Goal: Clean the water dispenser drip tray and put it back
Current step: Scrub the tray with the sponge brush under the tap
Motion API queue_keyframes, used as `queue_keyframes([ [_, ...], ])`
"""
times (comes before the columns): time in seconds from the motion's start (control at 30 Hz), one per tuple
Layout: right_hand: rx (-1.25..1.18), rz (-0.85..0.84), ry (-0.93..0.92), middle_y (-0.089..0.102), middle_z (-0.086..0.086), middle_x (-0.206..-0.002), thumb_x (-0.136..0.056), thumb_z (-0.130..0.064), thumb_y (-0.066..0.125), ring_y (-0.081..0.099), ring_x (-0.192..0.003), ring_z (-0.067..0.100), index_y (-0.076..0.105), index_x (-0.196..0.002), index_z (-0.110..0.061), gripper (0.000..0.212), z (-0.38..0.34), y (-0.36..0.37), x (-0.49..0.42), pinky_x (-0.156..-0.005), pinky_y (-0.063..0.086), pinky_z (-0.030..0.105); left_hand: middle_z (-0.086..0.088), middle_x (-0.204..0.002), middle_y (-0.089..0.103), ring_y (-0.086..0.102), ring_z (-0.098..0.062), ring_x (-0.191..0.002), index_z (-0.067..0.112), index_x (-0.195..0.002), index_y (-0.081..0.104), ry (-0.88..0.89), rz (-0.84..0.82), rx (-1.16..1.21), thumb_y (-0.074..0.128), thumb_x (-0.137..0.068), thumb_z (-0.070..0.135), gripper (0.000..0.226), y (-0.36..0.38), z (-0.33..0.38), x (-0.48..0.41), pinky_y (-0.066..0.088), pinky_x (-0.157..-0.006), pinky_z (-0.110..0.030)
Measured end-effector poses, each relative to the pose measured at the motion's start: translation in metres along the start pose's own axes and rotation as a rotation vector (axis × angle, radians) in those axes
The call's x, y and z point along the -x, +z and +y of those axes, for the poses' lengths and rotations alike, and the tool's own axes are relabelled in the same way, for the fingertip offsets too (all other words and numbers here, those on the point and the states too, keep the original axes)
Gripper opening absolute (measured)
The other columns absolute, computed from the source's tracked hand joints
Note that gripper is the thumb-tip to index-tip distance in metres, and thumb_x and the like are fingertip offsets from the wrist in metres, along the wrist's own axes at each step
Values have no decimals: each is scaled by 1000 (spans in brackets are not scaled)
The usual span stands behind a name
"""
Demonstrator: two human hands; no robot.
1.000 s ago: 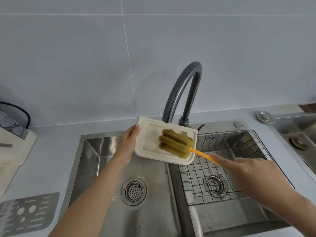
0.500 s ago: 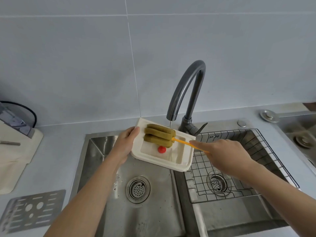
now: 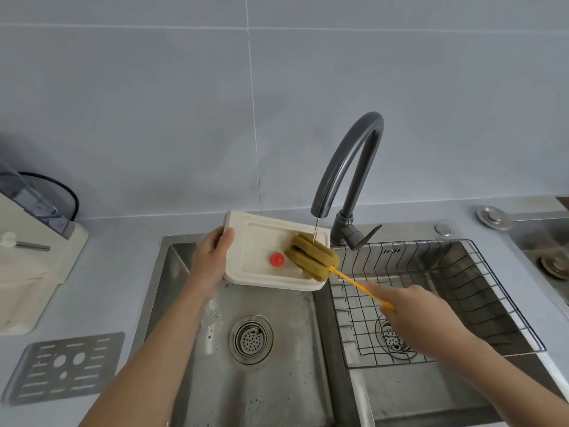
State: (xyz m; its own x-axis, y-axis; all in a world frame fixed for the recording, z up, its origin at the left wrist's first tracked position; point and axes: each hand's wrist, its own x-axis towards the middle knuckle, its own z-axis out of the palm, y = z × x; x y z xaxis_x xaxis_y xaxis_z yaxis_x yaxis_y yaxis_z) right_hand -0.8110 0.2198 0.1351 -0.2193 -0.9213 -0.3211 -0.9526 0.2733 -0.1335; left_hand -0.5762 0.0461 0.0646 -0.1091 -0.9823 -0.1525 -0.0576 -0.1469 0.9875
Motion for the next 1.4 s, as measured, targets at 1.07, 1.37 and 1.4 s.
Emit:
queue_keyframes([
  [1.07,-481,48,82,58,-21,-46,-91,-11,50,54,-52,-7,52,-124,-38,43,38,-23,54,-55,43,6,-5,-99,63,60,-19,-91,18,-102,57,-271,-260,182,41,-94,31,22,98,-7,28,51,-76,-32],
  [1.37,-445,27,101,59,1,-63,-93,-16,46,59,-59,21,48,-128,-37,41,22,-12,51,-59,48,29,0,-90,62,58,-15,-83,26,-87,59,-172,-286,177,40,-95,26,20,106,-6,46,50,-76,-30],
  [1.4,-438,30,92,60,2,-66,-94,-16,45,58,-59,24,46,-129,-37,42,19,-10,49,-61,49,32,1,-89,62,58,-15,-83,27,-87,58,-162,-283,171,40,-95,26,20,105,-6,46,50,-76,-30],
])
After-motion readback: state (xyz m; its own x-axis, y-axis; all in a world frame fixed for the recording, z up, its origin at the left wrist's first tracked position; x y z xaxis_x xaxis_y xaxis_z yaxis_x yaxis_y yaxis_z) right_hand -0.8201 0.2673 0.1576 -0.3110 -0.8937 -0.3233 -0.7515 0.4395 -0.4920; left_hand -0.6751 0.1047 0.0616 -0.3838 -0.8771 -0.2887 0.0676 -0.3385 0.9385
